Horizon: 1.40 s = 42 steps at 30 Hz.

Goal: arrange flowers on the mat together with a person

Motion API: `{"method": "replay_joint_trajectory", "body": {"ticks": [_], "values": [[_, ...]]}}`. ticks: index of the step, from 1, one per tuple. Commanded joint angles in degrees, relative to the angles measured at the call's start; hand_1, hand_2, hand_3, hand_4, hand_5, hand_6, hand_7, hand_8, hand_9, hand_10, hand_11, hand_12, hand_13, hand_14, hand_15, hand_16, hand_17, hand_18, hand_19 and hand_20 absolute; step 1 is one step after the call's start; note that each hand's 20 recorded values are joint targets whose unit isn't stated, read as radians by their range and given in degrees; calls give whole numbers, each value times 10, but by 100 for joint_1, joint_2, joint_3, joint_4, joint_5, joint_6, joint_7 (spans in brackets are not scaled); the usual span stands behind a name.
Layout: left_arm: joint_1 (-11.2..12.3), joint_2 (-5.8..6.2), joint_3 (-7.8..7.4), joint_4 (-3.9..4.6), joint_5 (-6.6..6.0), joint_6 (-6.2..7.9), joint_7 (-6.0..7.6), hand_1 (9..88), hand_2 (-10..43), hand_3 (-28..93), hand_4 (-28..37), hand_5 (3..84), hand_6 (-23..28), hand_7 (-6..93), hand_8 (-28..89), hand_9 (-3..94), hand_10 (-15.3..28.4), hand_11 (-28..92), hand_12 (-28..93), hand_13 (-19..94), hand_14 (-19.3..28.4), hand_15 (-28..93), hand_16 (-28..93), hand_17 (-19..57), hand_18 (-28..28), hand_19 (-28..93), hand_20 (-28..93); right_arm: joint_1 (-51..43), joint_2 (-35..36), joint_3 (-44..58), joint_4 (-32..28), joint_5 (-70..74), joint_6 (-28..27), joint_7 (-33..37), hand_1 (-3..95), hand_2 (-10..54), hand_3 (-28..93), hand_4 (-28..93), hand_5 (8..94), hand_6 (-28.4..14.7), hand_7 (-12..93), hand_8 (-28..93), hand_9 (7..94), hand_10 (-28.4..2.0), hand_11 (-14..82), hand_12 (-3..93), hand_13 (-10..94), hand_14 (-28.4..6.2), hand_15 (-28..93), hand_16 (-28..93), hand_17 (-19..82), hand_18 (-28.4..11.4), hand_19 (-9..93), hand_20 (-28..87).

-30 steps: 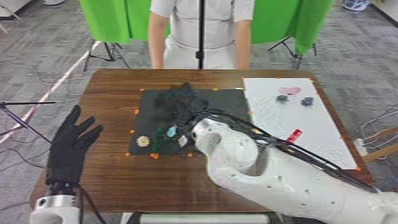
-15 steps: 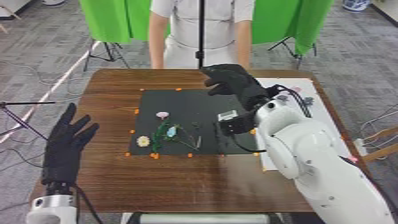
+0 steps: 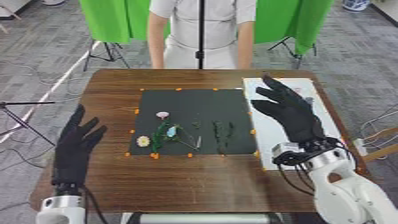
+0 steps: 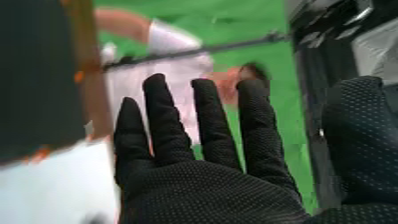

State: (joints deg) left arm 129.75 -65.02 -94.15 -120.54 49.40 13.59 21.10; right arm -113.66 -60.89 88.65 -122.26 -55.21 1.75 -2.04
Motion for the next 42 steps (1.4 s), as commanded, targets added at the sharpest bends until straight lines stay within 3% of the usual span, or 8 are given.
{"method": "replay_joint_trajectory", "body": {"ticks": [1, 10, 16, 26, 33, 38, 42], "values": [[58, -120, 51, 109, 4, -43, -8, 192, 44, 757, -283, 265, -33, 106, -98, 296, 136, 121, 120, 245, 196, 284, -31, -90, 251, 481, 50, -388, -179, -45, 49, -240, 869, 251, 206, 83, 680, -269, 358, 30, 101, -92, 376, -136, 42, 177, 306, -183, 127, 299, 21, -183, 292, 232], [6, -14, -60, 145, -18, -63, 119, 190, 43, 759, -283, 264, -29, 106, -97, 301, 137, 123, 121, 248, 197, 288, -31, -89, 251, 484, 57, -637, -612, 188, -28, -241, 680, 148, 206, 83, 677, -267, 356, 31, 105, -94, 375, -138, 46, 177, 304, -182, 147, 290, 15, -182, 301, 234], [-14, -18, -26, 140, -8, -70, 84, 190, 43, 759, -283, 266, -26, 108, -97, 305, 139, 126, 121, 251, 198, 291, -32, -87, 252, 491, 62, -643, -670, 238, -89, -327, 616, 133, 205, 83, 678, -266, 356, 31, 105, -94, 374, -138, 47, 177, 304, -181, 160, 284, 11, -183, 314, 238], [47, -44, -50, 125, -25, -47, 85, 192, 43, 758, -283, 266, -25, 107, -98, 304, 139, 126, 120, 251, 197, 288, -35, -86, 253, 488, 61, -220, -472, -193, -92, -692, 1243, 527, 204, 83, 678, -266, 357, 34, 107, -95, 376, -135, 47, 175, 303, -183, 163, 275, 11, -183, 317, 235], [4, -87, -25, 147, -19, -91, 25, 195, 44, 760, -283, 265, -20, 111, -98, 306, 141, 129, 120, 251, 198, 291, -34, -87, 252, 490, 63, -381, -501, -36, -89, -578, 1117, 482, 202, 83, 677, -265, 361, 34, 108, -97, 380, -135, 51, 175, 306, -181, 165, 274, 11, -183, 317, 233], [-36, -74, 41, 165, -59, -58, 129, 197, 44, 761, -283, 264, -19, 111, -98, 306, 142, 132, 120, 252, 199, 296, -33, -87, 252, 491, 63, -444, -521, 109, -75, -565, 950, 400, 203, 84, 675, -265, 363, 35, 110, -97, 382, -135, 55, 175, 307, -182, 169, 273, 10, -183, 318, 232], [-9, -72, 18, 142, -45, -61, 74, 197, 44, 762, -283, 264, -19, 112, -98, 307, 142, 134, 119, 251, 199, 297, -35, -87, 252, 491, 64, -482, -523, 165, -94, -550, 892, 396, 201, 85, 676, -264, 365, 34, 110, -98, 383, -135, 56, 174, 309, -182, 174, 272, 10, -184, 319, 232]]}}
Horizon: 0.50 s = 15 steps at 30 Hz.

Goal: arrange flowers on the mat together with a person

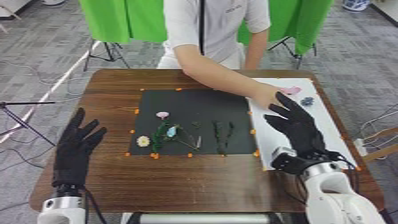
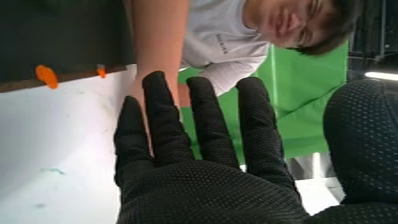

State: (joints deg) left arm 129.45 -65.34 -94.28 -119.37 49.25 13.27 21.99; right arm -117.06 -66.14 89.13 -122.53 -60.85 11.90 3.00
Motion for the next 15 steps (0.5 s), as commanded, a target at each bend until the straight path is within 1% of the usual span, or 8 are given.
{"method": "replay_joint_trajectory", "body": {"ticks": [1, 4, 6, 7, 9, 10, 12, 15], "values": [[29, -30, 32, 21, -35, -25, -12, 197, 44, 763, -283, 264, -19, 112, -98, 307, 142, 134, 119, 251, 199, 297, -35, -87, 252, 492, 64, -178, 1, 139, -75, 47, -122, -136, 201, 85, 675, -264, 365, 34, 110, -98, 383, -135, 56, 174, 309, -182, 174, 271, 10, -184, 319, 232], [33, -14, 41, 26, -47, -16, 29, 198, 44, 763, -283, 264, -18, 112, -99, 306, 142, 134, 118, 252, 199, 297, -36, -87, 252, 492, 64, -207, -1, 167, -78, 61, -106, -165, 201, 85, 675, -264, 365, 34, 110, -97, 384, -136, 57, 173, 311, -182, 179, 269, 9, -184, 320, 233], [2, -24, 43, 34, -41, -32, 10, 198, 44, 762, -283, 264, -18, 113, -99, 306, 142, 133, 118, 252, 199, 298, -36, -87, 252, 492, 64, -223, 20, 159, -80, 147, -61, -201, 201, 85, 675, -264, 365, 34, 110, -97, 385, -137, 57, 173, 313, -181, 180, 268, 10, -183, 319, 232], [18, 44, 78, 26, -90, 28, 64, 198, 44, 762, -283, 264, -18, 113, -99, 306, 142, 133, 118, 252, 199, 298, -36, -87, 252, 492, 64, -197, -11, 186, -59, 211, -148, -163, 201, 85, 675, -264, 366, 33, 110, -98, 385, -136, 58, 173, 313, -180, 181, 267, 10, -184, 319, 232], [-6, 38, 88, 33, -83, 10, 57, 198, 44, 763, -283, 264, -18, 114, -99, 306, 142, 133, 117, 252, 200, 299, -37, -87, 252, 492, 64, -188, 5, 197, -54, 324, -161, -208, 201, 86, 675, -264, 367, 34, 110, -98, 386, -137, 58, 173, 315, -180, 183, 267, 10, -184, 320, 232], [3, 17, 79, 25, -72, -1, 32, 199, 44, 763, -283, 264, -18, 114, -99, 306, 142, 133, 117, 252, 199, 298, -37, -87, 252, 492, 64, 8, 133, -19, -47, 360, 98, -115, 202, 86, 674, -264, 367, 34, 110, -97, 386, -137, 58, 172, 315, -180, 184, 266, 9, -184, 320, 232], [4, 5, 70, 20, -60, 2, 17, 200, 45, 762, -283, 263, -18, 114, -99, 306, 142, 134, 117, 251, 200, 299, -37, -87, 252, 493, 64, 135, 209, -118, -52, 374, 247, -64, 202, 86, 674, -264, 367, 34, 110, -98, 387, -137, 59, 172, 316, -180, 186, 264, 10, -184, 320, 232], [43, 49, 66, -1, -90, 53, 34, 200, 46, 762, -283, 263, -17, 114, -99, 306, 142, 134, 117, 251, 201, 300, -37, -87, 252, 493, 64, 356, 287, -285, -24, 345, 387, 35, 201, 86, 674, -264, 368, 33, 109, -97, 387, -137, 59, 172, 319, -178, 190, 263, 10, -184, 319, 231]]}}
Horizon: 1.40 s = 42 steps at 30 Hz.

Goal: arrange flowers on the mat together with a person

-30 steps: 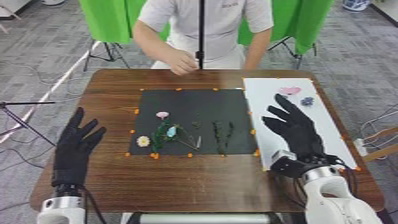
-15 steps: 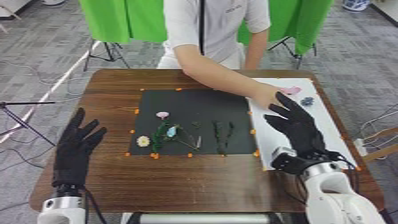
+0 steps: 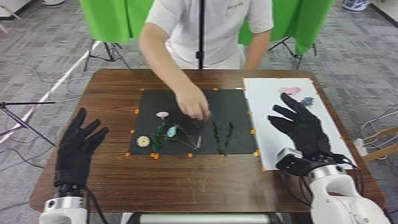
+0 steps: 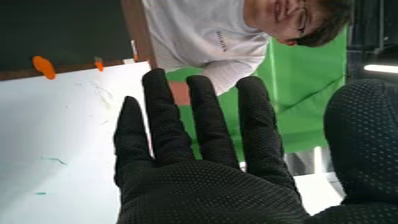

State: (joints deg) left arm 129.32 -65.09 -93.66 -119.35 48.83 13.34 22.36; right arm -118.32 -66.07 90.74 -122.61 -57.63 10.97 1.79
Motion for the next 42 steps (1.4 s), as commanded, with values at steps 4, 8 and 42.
{"method": "replay_joint_trajectory", "body": {"ticks": [4, 8, 42], "values": [[57, -36, -24, -9, -45, -24, -117, 201, 47, 762, -283, 263, -17, 113, -99, 306, 142, 135, 117, 251, 201, 301, -38, -86, 257, 493, 63, 689, 308, -600, 14, -32, 585, 287, 200, 86, 676, -265, 368, 33, 110, -97, 388, -138, 60, 172, 320, -178, 193, 260, 10, -184, 320, 232], [8, -16, 31, -2, -59, 54, -60, 204, 47, 762, -283, 260, -17, 114, -99, 304, 142, 135, 117, 249, 202, 301, -39, -86, 261, 496, 60, 814, 309, -687, 26, -56, 643, 367, 201, 87, 675, -264, 368, 32, 109, -97, 389, -138, 62, 172, 320, -178, 196, 257, 9, -184, 321, 233], [66, 36, 62, -78, -56, 166, -78, 205, 48, 764, -283, 259, -16, 116, -100, 304, 142, 138, 116, 249, 202, 303, -40, -88, 259, 502, 51, 1486, 2345, -289, 359, -3463, 1478, 2998, 246, 55, 678, -243, 392, 17, 136, -104, 417, -155, 163, 175, 402, -165, 487, 147, 54, -203, 520, 291]]}}
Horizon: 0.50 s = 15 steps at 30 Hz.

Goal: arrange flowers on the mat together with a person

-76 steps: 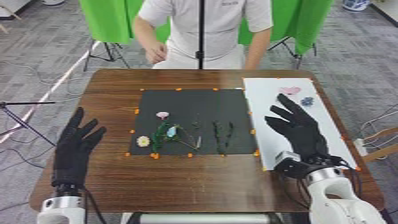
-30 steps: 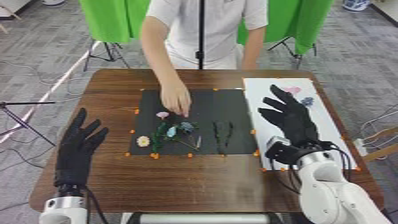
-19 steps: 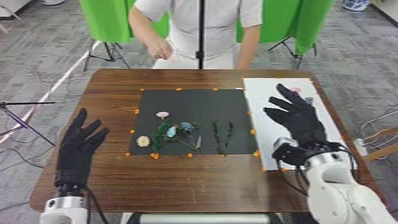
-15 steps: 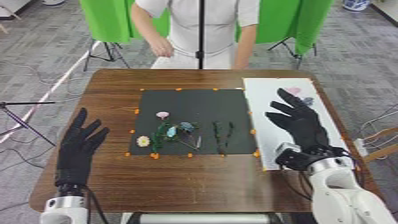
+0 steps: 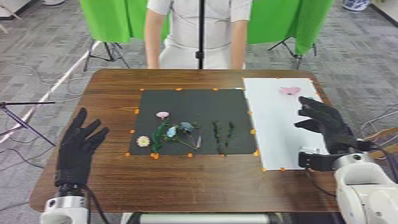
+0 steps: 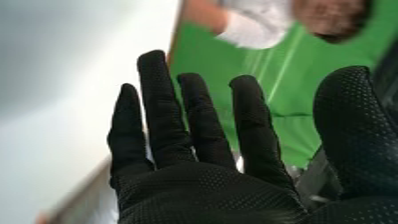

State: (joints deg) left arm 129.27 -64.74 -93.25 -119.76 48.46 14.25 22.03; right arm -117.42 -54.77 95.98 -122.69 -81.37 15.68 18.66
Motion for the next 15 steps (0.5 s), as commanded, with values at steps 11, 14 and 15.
{"method": "replay_joint_trajectory", "body": {"ticks": [11, 14, 15], "values": [[109, -9, 13, -51, -7, 53, -84, 207, 48, 766, -283, 260, -15, 117, -101, 304, 142, 139, 116, 249, 202, 304, -40, -88, 259, 503, 49, 2780, 1683, -1877, 1323, -2393, 178, 2363, 252, 43, 681, -236, 407, 15, 147, -108, 437, -155, 193, 171, 419, -158, 544, 118, 65, -201, 552, 297], [104, -16, 15, -47, -9, 55, -85, 209, 48, 765, -283, 259, -15, 117, -101, 304, 142, 140, 116, 249, 201, 305, -40, -88, 259, 503, 49, 3090, 1776, -2187, 1529, -3083, -562, 2338, 260, 40, 684, -235, 399, 18, 144, -109, 428, -157, 190, 169, 414, -156, 542, 114, 62, -200, 550, 294], [124, -14, 8, -56, -9, 61, -81, 210, 48, 765, -283, 259, -15, 117, -101, 304, 142, 140, 116, 249, 201, 304, -41, -88, 259, 503, 49, 3275, 1811, -2391, 1647, -3294, -721, 2338, 260, 40, 684, -235, 395, 20, 143, -109, 425, -154, 189, 169, 411, -157, 541, 113, 61, -200, 547, 293]]}}
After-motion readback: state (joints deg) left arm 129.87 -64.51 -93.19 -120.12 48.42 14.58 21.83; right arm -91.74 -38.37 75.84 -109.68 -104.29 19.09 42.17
